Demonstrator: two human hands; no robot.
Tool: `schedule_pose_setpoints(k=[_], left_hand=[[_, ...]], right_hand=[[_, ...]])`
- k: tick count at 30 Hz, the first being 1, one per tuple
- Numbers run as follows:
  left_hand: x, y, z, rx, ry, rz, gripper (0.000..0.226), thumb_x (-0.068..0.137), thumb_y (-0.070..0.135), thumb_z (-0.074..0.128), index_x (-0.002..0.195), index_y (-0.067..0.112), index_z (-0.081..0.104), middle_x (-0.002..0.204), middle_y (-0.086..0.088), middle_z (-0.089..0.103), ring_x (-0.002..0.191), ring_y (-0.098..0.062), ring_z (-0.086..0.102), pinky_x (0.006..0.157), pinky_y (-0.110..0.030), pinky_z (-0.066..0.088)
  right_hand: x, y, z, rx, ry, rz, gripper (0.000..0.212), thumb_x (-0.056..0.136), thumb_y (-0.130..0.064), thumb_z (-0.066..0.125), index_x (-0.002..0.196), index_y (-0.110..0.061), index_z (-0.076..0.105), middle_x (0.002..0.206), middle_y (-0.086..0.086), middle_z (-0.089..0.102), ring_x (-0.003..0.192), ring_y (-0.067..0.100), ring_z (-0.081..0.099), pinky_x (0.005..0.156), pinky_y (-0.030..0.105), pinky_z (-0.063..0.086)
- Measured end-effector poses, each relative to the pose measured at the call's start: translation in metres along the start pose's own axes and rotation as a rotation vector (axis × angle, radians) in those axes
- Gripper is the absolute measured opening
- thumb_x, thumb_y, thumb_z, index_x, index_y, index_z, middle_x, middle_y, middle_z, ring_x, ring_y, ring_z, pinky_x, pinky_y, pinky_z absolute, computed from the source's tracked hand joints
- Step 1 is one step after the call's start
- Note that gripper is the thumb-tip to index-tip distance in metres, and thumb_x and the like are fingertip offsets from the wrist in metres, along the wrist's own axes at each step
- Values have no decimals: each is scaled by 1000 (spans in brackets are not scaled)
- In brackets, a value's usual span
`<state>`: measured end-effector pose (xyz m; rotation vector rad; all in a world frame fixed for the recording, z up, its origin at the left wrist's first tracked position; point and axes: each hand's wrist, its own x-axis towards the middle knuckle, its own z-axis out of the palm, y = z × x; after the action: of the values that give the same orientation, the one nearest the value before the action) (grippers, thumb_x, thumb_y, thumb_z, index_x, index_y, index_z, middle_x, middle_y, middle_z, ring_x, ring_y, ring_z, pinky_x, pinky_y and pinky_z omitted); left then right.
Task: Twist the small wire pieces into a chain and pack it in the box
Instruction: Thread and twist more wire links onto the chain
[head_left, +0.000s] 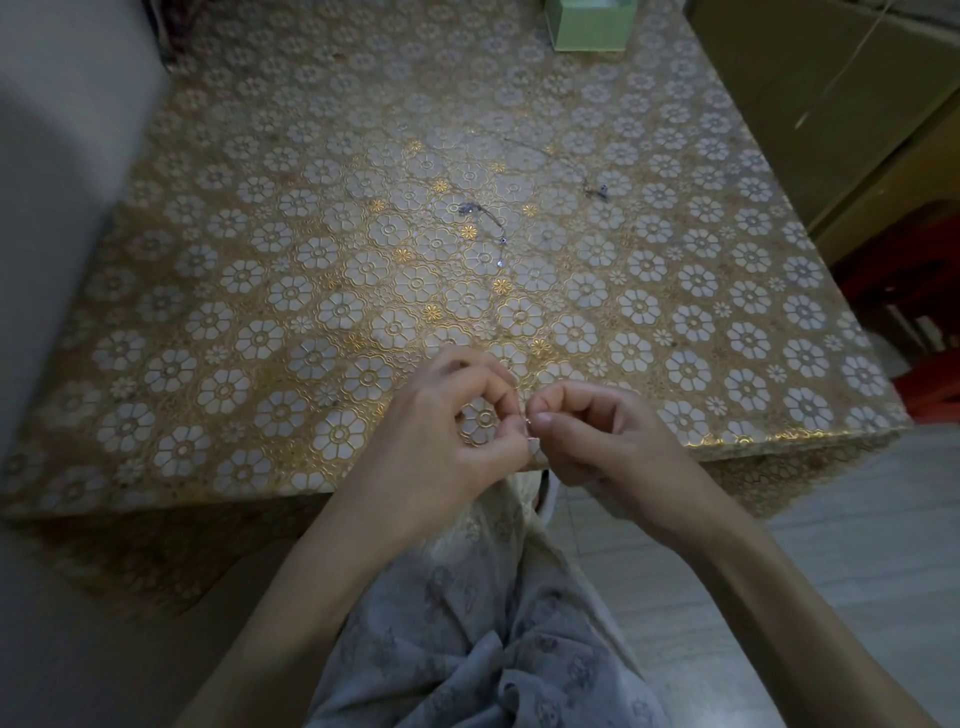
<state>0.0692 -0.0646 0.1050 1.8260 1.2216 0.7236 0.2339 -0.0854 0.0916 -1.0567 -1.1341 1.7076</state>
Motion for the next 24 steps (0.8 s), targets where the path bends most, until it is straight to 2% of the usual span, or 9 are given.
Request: schedule_pose_setpoints(k=[3, 5, 8, 13, 15, 18, 20, 22, 24], left_hand=[[-3, 7, 2, -153, 36, -65, 17, 63, 39, 56, 67, 23, 56, 84, 11, 66, 74, -21, 61, 66, -38, 51], [-5, 10, 7, -135, 120, -113, 10, 68, 25, 65, 67, 20, 56, 77, 5, 67, 69, -20, 63, 63, -42, 52], [-7, 13, 15, -56, 241, -135, 15, 73, 10, 66, 68, 19, 56, 69, 2, 65, 63, -11, 61, 59, -35, 51], [-6, 14, 14, -130, 234, -169, 15, 74, 8, 64, 73, 20, 54, 69, 2, 63, 60, -5, 57, 54, -19, 46], [-5, 13, 11, -219, 177, -181, 17, 77, 7, 63, 76, 21, 52, 74, -3, 63, 63, -10, 57, 58, -22, 46], [-5, 11, 9, -356, 101, -192, 19, 82, 3, 61, 77, 19, 52, 76, -7, 63, 68, -10, 57, 65, -26, 47], [-5, 11, 8, -404, 75, -175, 20, 82, -1, 59, 76, 17, 53, 74, 0, 61, 70, -9, 57, 69, -26, 47], [-5, 11, 7, -416, 47, -143, 20, 82, -2, 58, 74, 16, 54, 70, 7, 58, 68, -9, 54, 65, -22, 44], [-5, 12, 5, -421, 10, -134, 17, 79, 6, 57, 71, 20, 55, 68, 10, 57, 68, -9, 52, 63, -20, 43]], right_hand=[[1, 2, 0, -11, 11, 1, 7, 73, -25, 66, 67, -22, 66, 51, -6, 38, 44, 3, 28, 41, 14, 23], [1, 2, 2, -107, 67, -32, 12, 78, -17, 66, 68, -21, 66, 53, -2, 43, 46, 6, 33, 44, 15, 26], [1, 0, 6, -284, 151, -130, 18, 86, -3, 63, 72, -14, 61, 54, -7, 47, 51, 4, 40, 48, 13, 33], [2, 0, 9, -476, 196, -214, 8, 79, -18, 60, 72, -15, 57, 56, -10, 47, 52, 4, 40, 49, 18, 31], [3, 0, 9, -435, 180, -205, 8, 80, -15, 59, 72, -16, 57, 55, -11, 47, 51, 2, 40, 48, 15, 31], [2, -1, 9, -259, 180, -149, 20, 85, -2, 60, 70, -15, 58, 50, -13, 45, 45, -1, 36, 44, 10, 29], [2, -1, 8, -139, 169, -73, 19, 83, -7, 61, 68, -18, 61, 49, -13, 43, 43, 2, 32, 41, 13, 24], [2, -2, 5, -18, 136, -5, 14, 78, -15, 60, 66, -20, 63, 49, -9, 39, 43, 5, 28, 41, 15, 22], [2, -3, 3, 59, 87, 42, 14, 78, -15, 58, 66, -20, 63, 48, -10, 37, 42, 3, 28, 41, 13, 22]])
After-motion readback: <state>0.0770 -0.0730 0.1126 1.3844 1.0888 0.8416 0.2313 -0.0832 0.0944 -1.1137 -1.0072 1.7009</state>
